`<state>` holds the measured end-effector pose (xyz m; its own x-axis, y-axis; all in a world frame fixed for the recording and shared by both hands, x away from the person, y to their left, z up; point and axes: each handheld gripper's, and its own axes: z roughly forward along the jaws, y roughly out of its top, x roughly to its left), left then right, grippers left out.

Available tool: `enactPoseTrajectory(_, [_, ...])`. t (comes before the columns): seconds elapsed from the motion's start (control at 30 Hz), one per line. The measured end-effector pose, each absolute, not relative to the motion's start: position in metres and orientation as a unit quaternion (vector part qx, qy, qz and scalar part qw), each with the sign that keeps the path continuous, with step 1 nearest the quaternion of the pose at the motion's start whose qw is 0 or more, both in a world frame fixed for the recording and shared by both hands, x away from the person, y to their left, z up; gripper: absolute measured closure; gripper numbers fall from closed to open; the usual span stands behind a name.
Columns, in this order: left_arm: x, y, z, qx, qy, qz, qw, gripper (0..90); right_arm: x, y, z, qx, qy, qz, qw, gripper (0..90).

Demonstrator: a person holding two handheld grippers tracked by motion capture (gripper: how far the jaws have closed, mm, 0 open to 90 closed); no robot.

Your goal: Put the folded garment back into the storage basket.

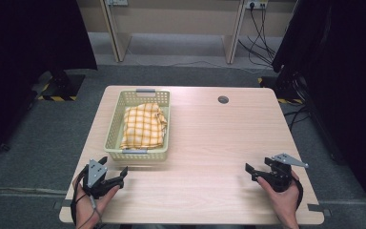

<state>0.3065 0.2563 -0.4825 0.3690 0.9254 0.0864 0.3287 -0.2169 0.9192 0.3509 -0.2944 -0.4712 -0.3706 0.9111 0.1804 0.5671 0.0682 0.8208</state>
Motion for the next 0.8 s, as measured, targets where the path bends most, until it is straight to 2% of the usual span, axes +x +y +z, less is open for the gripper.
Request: enactPoseTrajectory(0.8, [0.3051,0.2549,-0.4830,0.698,0.450,0.351,0.433,14.9,0.3486,-0.2975,-0.4766,0.530,0.695,0.444,0.196,10.5])
